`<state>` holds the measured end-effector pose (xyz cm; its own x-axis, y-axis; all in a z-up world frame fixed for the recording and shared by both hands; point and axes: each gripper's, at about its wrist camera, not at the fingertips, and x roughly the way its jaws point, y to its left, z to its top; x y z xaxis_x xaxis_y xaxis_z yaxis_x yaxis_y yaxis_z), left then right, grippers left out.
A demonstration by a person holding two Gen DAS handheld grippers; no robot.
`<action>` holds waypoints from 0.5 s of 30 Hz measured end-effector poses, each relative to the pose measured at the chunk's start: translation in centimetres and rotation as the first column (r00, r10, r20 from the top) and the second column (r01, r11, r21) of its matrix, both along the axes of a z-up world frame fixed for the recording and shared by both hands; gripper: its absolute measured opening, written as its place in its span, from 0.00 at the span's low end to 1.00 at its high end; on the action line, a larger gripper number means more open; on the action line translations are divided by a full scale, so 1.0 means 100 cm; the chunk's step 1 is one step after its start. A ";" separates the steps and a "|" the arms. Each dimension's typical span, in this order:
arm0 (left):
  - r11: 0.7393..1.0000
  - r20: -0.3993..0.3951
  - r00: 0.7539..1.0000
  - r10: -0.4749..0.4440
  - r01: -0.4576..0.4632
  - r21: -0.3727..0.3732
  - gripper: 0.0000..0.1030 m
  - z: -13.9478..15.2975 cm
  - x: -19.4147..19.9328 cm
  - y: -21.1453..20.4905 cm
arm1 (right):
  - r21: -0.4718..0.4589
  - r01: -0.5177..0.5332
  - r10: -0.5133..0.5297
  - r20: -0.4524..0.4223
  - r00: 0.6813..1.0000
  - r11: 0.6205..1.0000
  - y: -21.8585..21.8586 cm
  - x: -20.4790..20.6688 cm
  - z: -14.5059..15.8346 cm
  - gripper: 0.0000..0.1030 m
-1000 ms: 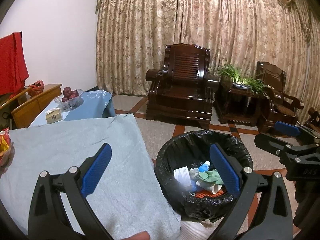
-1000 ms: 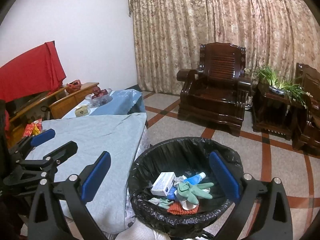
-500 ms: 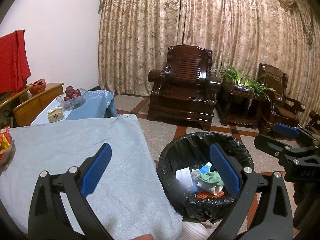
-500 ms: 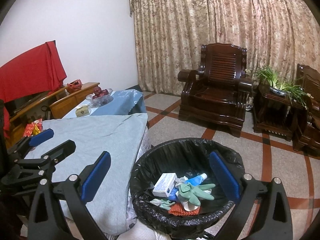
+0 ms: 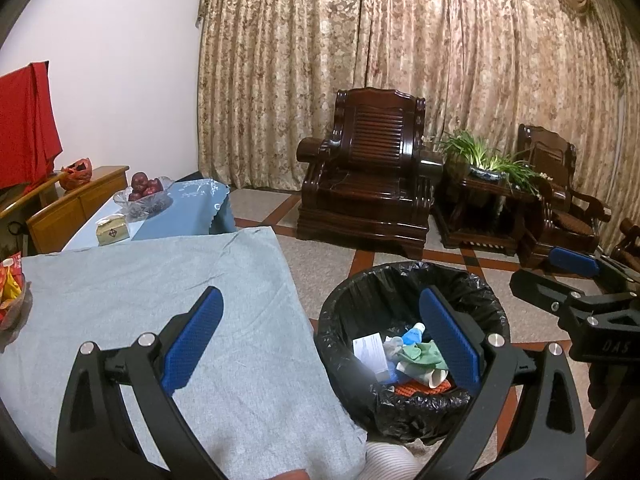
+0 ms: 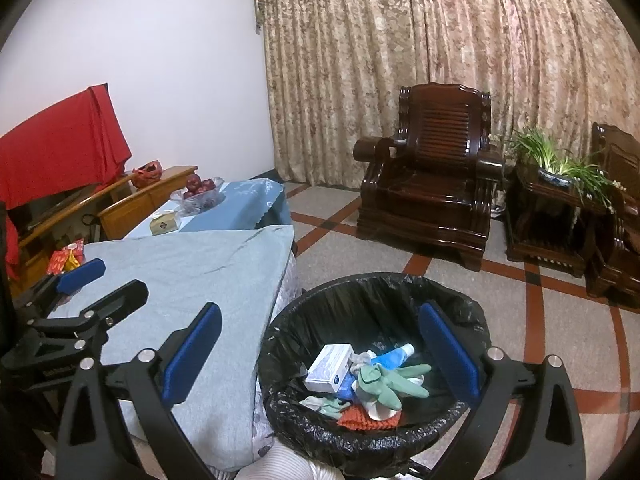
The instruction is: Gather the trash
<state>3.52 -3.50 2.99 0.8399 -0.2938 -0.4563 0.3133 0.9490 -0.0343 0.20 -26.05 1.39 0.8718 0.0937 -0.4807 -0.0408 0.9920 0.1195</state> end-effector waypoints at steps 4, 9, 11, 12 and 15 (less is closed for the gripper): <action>1.000 -0.001 1.000 0.000 0.000 0.003 0.93 -0.001 0.001 0.000 | -0.001 0.001 -0.001 0.002 1.000 1.000 -0.001 0.000 -0.001 0.94; 1.000 -0.003 1.000 -0.001 0.001 0.007 0.93 -0.004 0.001 -0.002 | -0.001 0.001 -0.001 0.000 1.000 1.000 -0.005 -0.002 -0.002 0.94; 1.000 -0.003 1.000 0.000 0.000 0.006 0.93 -0.004 0.001 -0.001 | 0.000 0.001 -0.001 0.000 1.000 1.000 -0.005 -0.002 -0.002 0.94; 1.000 -0.003 1.000 -0.001 0.001 0.006 0.93 -0.004 0.001 -0.002 | -0.002 0.000 0.000 0.001 1.000 1.000 -0.005 -0.002 -0.002 0.94; 1.000 -0.002 1.000 -0.001 0.001 0.008 0.93 -0.004 0.001 -0.002 | -0.001 0.000 0.000 0.001 1.000 1.000 -0.005 -0.002 -0.002 0.94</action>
